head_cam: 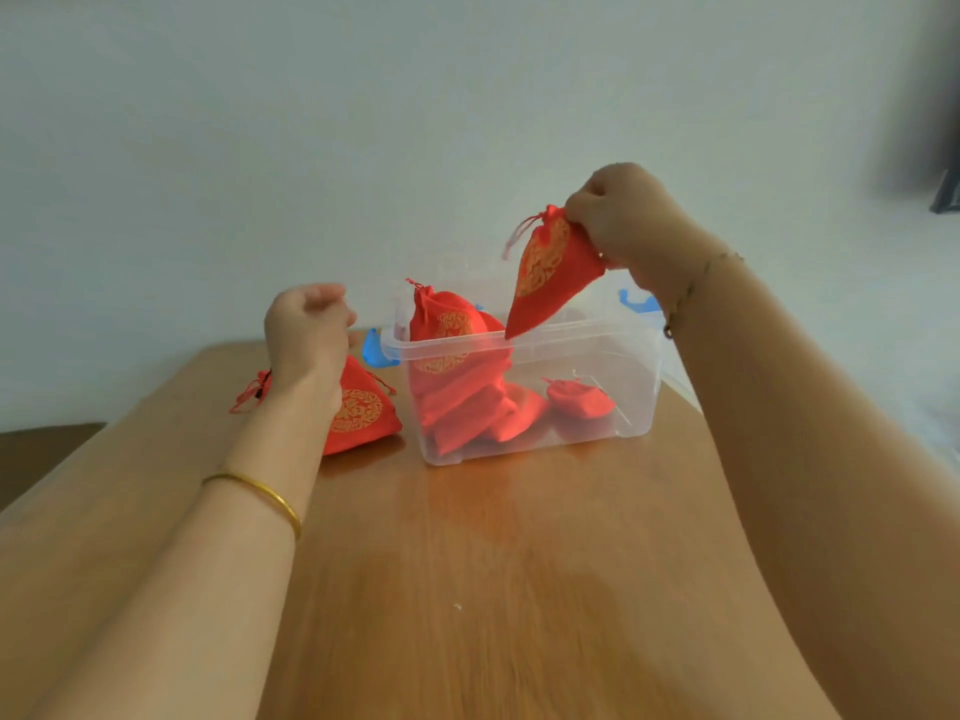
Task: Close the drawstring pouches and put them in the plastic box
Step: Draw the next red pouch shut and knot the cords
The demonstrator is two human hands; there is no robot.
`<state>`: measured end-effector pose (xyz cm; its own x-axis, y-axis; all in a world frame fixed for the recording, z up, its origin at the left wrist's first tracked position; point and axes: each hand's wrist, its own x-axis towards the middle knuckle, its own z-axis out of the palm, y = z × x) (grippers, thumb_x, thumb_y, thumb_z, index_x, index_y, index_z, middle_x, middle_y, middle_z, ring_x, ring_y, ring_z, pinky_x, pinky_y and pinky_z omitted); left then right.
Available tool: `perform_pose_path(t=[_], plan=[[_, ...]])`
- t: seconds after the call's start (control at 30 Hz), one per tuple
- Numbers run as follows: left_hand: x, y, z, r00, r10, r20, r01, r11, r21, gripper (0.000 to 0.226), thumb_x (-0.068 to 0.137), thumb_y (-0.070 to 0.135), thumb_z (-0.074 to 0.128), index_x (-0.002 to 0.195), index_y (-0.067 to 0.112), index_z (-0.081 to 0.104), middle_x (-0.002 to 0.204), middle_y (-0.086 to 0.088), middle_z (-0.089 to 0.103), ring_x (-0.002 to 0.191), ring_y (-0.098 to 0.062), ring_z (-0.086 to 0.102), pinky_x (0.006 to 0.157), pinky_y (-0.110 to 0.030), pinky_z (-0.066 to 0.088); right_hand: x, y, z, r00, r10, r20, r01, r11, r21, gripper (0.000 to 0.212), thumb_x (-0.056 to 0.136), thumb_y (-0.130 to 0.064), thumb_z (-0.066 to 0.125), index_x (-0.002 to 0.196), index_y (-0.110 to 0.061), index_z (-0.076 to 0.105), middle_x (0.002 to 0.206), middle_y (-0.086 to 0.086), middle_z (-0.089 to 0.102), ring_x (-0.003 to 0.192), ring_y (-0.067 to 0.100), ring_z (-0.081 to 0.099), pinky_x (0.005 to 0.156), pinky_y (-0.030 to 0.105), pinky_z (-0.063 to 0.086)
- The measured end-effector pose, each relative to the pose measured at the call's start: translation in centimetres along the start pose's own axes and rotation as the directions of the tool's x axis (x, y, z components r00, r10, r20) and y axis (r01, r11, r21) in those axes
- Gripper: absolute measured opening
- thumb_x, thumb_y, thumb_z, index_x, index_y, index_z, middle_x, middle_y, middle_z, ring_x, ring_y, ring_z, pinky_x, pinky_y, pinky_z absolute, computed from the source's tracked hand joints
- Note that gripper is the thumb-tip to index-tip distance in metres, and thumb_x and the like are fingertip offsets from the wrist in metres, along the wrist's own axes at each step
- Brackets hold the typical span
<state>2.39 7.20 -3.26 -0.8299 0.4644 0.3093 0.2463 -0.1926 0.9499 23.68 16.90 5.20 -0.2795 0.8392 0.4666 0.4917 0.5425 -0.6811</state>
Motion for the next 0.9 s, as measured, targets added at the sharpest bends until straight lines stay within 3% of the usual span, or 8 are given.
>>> perform_pose_path(t=[0.1, 0.2, 0.33, 0.4, 0.53, 0.7, 0.8, 0.9], plan=[[1.0, -4.4, -0.6, 1.0, -0.028, 0.006, 0.024, 0.936, 0.351, 0.024, 0.082, 0.011, 0.055, 0.102, 0.018, 0.065, 0.109, -0.006, 0.066, 0.1, -0.028, 0.061, 0.087, -0.039, 0.051, 2.0, 0.9, 0.3, 0.995, 0.079, 0.06, -0.076, 0.995, -0.064, 0.014, 0.088, -0.01, 0.044, 0.077, -0.002, 0.048, 0.06, 0.013, 0.043, 0.046, 0.024, 0.038, 0.038, 0.021, 0.033], [0.8, -7.7, -1.3, 0.99, -0.024, 0.138, -0.078, 0.728, 0.681, 0.031, 0.081, 0.024, 0.063, 0.111, 0.018, 0.065, 0.115, -0.013, 0.063, 0.111, -0.034, 0.054, 0.095, -0.044, 0.044, 3.3, 1.9, 1.1, 0.984, 0.126, 0.127, -0.114, 0.989, -0.097, 0.025, 0.088, -0.006, 0.042, 0.063, -0.006, 0.042, 0.055, 0.011, 0.041, 0.044, 0.022, 0.035, 0.033, 0.016, 0.028], [0.1, -10.1, -2.0, 0.971, -0.034, 0.237, -0.188, 0.507, 0.841, 0.044, 0.078, 0.037, 0.069, 0.118, 0.021, 0.061, 0.125, -0.013, 0.051, 0.12, -0.035, 0.043, 0.098, -0.042, 0.037, 3.7, 2.8, 1.8, 0.955, 0.199, 0.219, -0.16, 0.97, -0.185, 0.029, 0.088, 0.001, 0.047, 0.061, -0.007, 0.041, 0.063, 0.012, 0.048, 0.049, 0.019, 0.041, 0.03, 0.015, 0.033], [0.1, -10.4, -2.2, 0.97, 0.002, 0.242, -0.216, 0.457, 0.863, 0.039, 0.077, 0.033, 0.071, 0.114, 0.022, 0.063, 0.122, -0.011, 0.049, 0.117, -0.034, 0.043, 0.095, -0.042, 0.038, 3.2, 3.3, 2.1, 0.952, 0.232, 0.197, -0.161, 0.933, -0.321, 0.032, 0.086, 0.006, 0.048, 0.057, -0.006, 0.039, 0.073, 0.016, 0.055, 0.061, 0.025, 0.049, 0.048, 0.023, 0.041], [0.0, -10.9, -2.2, 0.954, 0.104, 0.282, -0.297, 0.466, 0.833, 0.018, 0.076, 0.02, 0.073, 0.093, 0.017, 0.067, 0.103, -0.011, 0.049, 0.105, -0.034, 0.047, 0.085, -0.043, 0.044, 1.6, 3.2, 2.3, 0.996, 0.09, 0.005, -0.079, 0.9, -0.429, 0.017, 0.084, 0.005, 0.042, 0.069, -0.001, 0.046, 0.086, 0.014, 0.05, 0.081, 0.033, 0.048, 0.07, 0.031, 0.037], [-0.8, -10.8, -2.3, 0.939, 0.17, 0.299, -0.344, 0.477, 0.809, 0.006, 0.083, 0.012, 0.062, 0.086, 0.013, 0.067, 0.097, -0.012, 0.055, 0.103, -0.035, 0.051, 0.085, -0.042, 0.044, -2.0, 1.5, 3.0, 0.994, -0.095, -0.049, 0.083, 0.973, -0.218, 0.024, 0.079, -0.002, 0.043, 0.094, -0.007, 0.061, 0.099, 0.016, 0.068, 0.092, 0.033, 0.061, 0.077, 0.035, 0.05], [-1.4, -9.4, -2.7, 0.932, 0.259, 0.253, -0.361, 0.611, 0.705, 0.006, 0.082, 0.013, 0.061, 0.077, 0.016, 0.063, 0.079, -0.002, 0.061, 0.092, -0.029, 0.056, 0.09, -0.043, 0.043, -6.6, 0.4, 4.1, 0.974, -0.215, 0.071, 0.221, 0.97, -0.096, 0.015, 0.084, -0.01, 0.046, 0.088, -0.006, 0.059, 0.09, 0.015, 0.068, 0.075, 0.028, 0.059, 0.064, 0.03, 0.045], [-2.9, -6.2, -3.0, 0.939, 0.034, 0.343, -0.238, 0.782, 0.575, 0.005, 0.08, 0.008, 0.063, 0.077, 0.011, 0.062, 0.066, 0.007, 0.054, 0.068, -0.015, 0.052, 0.064, -0.024, 0.043, -10.2, 0.7, 6.5, 0.892, -0.156, 0.424, 0.17, 0.985, 0.005, 0.03, 0.092, -0.018, 0.043, 0.086, 0.006, 0.06, 0.083, 0.024, 0.069, 0.059, 0.029, 0.06, 0.05, 0.029, 0.048]])
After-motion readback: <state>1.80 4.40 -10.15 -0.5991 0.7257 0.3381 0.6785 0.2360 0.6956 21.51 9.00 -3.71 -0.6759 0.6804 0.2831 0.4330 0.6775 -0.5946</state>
